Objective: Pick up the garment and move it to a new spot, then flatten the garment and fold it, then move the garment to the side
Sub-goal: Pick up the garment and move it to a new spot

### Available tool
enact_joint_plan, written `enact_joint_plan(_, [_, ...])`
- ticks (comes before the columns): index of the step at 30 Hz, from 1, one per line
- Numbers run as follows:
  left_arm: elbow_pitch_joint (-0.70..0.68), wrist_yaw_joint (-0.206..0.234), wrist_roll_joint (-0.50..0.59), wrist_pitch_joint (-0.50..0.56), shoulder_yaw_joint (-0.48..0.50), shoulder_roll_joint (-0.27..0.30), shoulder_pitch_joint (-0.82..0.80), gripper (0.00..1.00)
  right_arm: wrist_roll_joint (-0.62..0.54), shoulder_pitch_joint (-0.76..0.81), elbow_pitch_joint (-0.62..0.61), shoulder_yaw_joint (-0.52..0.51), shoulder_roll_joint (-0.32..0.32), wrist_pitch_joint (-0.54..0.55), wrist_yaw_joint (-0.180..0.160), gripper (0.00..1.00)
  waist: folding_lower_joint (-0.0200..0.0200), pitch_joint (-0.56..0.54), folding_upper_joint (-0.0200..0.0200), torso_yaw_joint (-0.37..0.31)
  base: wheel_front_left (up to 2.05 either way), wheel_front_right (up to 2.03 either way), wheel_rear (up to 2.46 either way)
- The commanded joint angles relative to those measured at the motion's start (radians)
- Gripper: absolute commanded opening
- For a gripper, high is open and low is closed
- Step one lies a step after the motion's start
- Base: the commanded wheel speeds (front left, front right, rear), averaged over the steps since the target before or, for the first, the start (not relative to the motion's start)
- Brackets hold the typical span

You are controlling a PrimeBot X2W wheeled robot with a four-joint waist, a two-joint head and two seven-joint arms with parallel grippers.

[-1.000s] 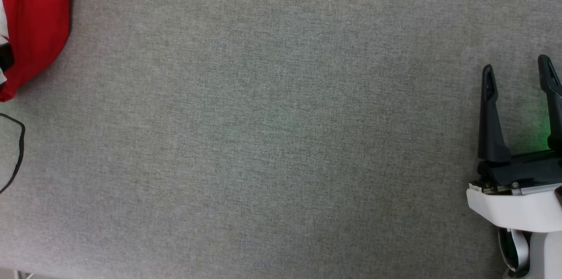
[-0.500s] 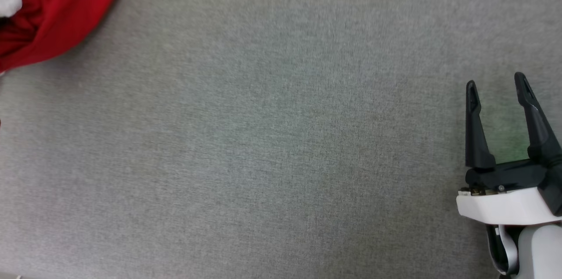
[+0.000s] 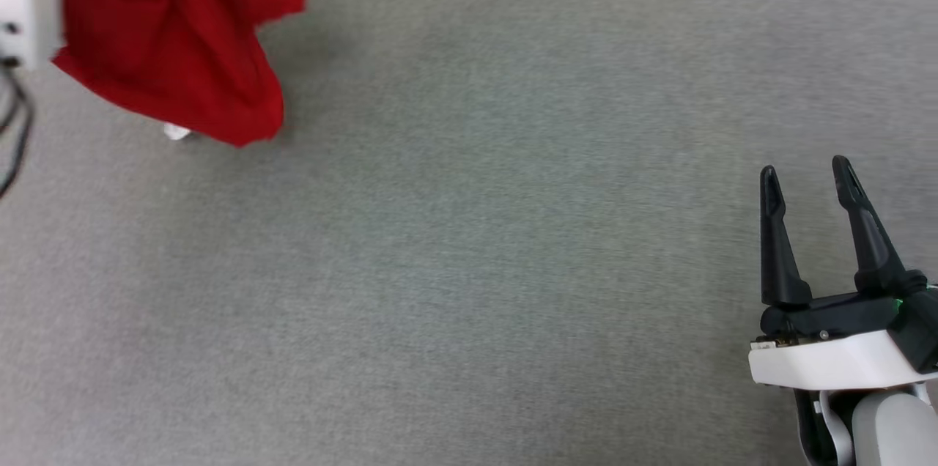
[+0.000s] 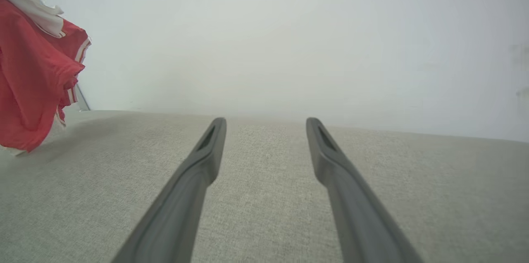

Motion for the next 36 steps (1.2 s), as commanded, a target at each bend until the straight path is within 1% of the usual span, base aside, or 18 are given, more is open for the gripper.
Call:
enact_joint_plan(1, [-0.024,0.0,0.012,0.007,-0.023,-0.03,-0.027,0.0,0.012,0.013,0.004,0.002,0.0,-0.001,-0.001,1.0,0.0001,-0.032,0.0,-0.039,0.0,0.0,0.0])
enact_joint_plan(4, [-0.057,0.0,0.021,0.012,-0.059,-0.065,-0.052,0.0,0.029,0.017,0.006,0.006,0.001,-0.001,-0.001,1.0,0.0001,-0.045,0.0,-0.078,0.0,0.0,0.0])
enact_joint_plan(10, [-0.099,0.0,0.045,0.0,-0.141,-0.159,-0.082,0.0,0.055,0.009,0.008,0.001,0.0,-0.002,-0.001,1.0,0.0001,-0.049,0.0,-0.173,0.0,0.0,0.0])
enact_joint_plan(16, [-0.104,0.0,0.053,-0.036,-0.249,-0.279,-0.089,0.0,0.074,0.016,0.012,-0.004,0.001,-0.001,-0.001,1.0,0.0001,-0.043,0.0,-0.256,0.0,0.0,0.0])
enact_joint_plan(19, [-0.103,0.0,0.056,-0.062,-0.315,-0.341,-0.069,0.0,0.082,0.017,0.011,-0.008,0.001,-0.002,-0.001,1.0,0.0001,-0.036,0.0,-0.284,0.0,0.0,0.0])
enact_joint_plan(24, [-0.081,0.0,0.05,-0.123,-0.424,-0.441,-0.007,0.0,0.09,0.016,0.01,-0.008,0.001,-0.001,-0.001,1.0,0.0001,-0.018,0.0,-0.309,0.0,0.0,0.0])
enact_joint_plan(28, [-0.054,0.0,0.074,-0.148,-0.468,-0.521,0.096,0.0,0.092,0.009,0.013,-0.006,0.001,-0.002,-0.001,1.0,0.0001,-0.004,0.0,-0.321,0.0,0.0,0.0])
enact_joint_plan(30, [-0.053,0.0,0.106,-0.125,-0.472,-0.555,0.167,0.0,0.094,0.007,0.015,-0.007,0.001,-0.002,-0.001,1.0,0.0001,0.003,0.0,-0.325,0.0,0.0,0.0])
enact_joint_plan(32, [-0.075,0.0,0.149,-0.077,-0.473,-0.584,0.254,0.0,0.093,0.004,0.016,-0.007,0.001,-0.002,-0.001,1.0,0.0001,0.01,0.0,-0.329,0.0,0.0,0.0])
enact_joint_plan(33, [-0.075,0.0,0.149,-0.077,-0.473,-0.584,0.254,0.0,0.093,0.004,0.016,-0.007,0.001,-0.002,-0.001,1.0,0.0001,0.01,0.0,-0.329,0.0,0.0,0.0])
enact_joint_plan(36, [-0.099,-0.001,0.192,-0.037,-0.472,-0.603,0.34,0.0,0.092,-0.001,0.017,-0.009,0.001,-0.002,-0.001,1.0,0.0001,0.017,0.0,-0.329,0.0,0.0,0.0])
